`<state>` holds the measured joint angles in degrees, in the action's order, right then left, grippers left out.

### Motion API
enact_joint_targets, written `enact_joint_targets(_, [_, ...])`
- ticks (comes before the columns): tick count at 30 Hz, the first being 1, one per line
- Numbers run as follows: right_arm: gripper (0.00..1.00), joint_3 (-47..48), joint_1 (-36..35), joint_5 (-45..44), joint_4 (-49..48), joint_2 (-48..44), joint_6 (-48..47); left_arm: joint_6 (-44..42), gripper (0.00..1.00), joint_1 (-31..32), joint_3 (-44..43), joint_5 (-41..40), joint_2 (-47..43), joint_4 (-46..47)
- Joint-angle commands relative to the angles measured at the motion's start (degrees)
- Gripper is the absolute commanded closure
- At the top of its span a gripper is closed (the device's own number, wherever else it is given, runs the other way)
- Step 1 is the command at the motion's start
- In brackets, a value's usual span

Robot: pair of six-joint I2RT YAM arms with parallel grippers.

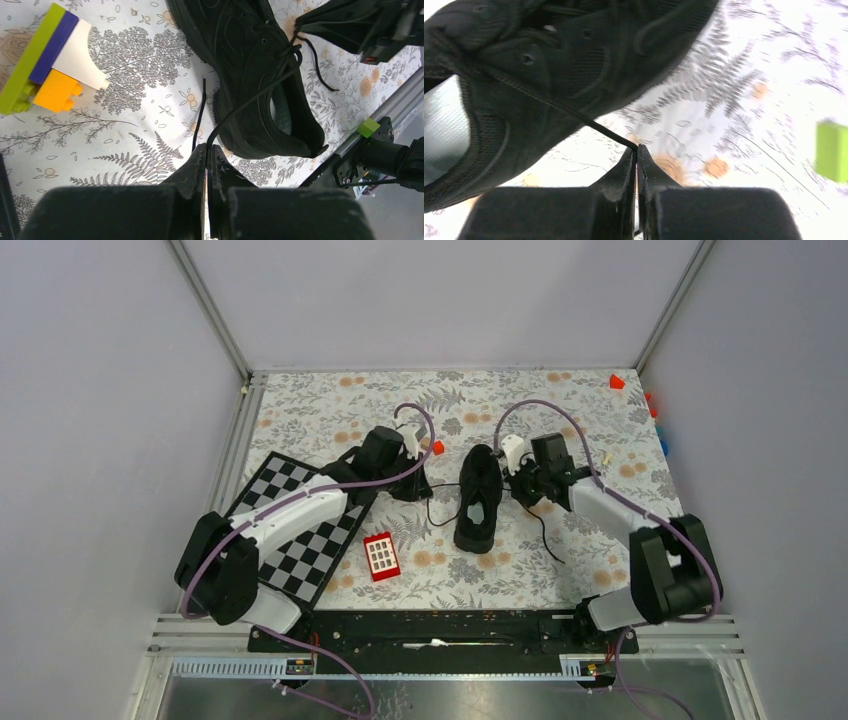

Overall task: Tie the shoes
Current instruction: Wrap the shoelace around the shoelace.

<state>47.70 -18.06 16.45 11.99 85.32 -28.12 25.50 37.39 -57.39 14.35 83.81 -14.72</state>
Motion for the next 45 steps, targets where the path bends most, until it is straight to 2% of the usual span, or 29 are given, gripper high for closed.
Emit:
enact_joint_targets(1, [1.0,-5.3,-0.4,-16.4,-11.1,-8.0,10.4,0.7,1.0,-1.7,0.9,-2.0,-2.1,3.8])
enact_joint_targets(4, [1.0,-5.8,-0.4,-24.9,-11.4,-9.4,16.0,0.6,1.0,-2.7,0.5,-3.9,0.5,2.5])
enact_joint_targets(9, [1.0,-3.2,-0.4,-29.9,-5.6,-8.4,21.4,2.0,1.0,-3.9,1.1,-6.6,2.0,1.5])
enact_joint_targets(17, [1.0,-5.4,-0.4,-26.4,-3.8,-12.8,23.6,2.3,1.0,-5.2,2.9,-7.3,0.7,0.6])
enact_joint_targets(22, [1.0,-4.0,-0.4,-21.1,6.1,-17.0,34.5,2.3,1.0,-5.1,4.4,-4.6,-1.9,-0.9])
enact_joint_targets(27, [1.0,-7.1,-0.4,-14.3,8.5,-20.5,41.4,3.1,1.0,-2.6,8.6,-4.3,-6.5,-2.6])
enact_joint_targets(33, [1.0,-6.2,-0.4,-13.0,13.8,-23.5,43.5,5.9,1.0,-0.4,12.0,-4.4,-12.7,-4.0])
enact_joint_targets(39, [1.0,-5.4,-0.4,-14.1,18.6,-25.7,44.1,5.8,1.0,-0.4,11.1,-5.8,-16.6,-7.5])
enact_joint_targets(45, [1.0,-7.7,-0.2,-16.1,19.5,-29.7,45.0,5.0,1.0,-0.4,10.3,-7.8,-20.0,-10.9])
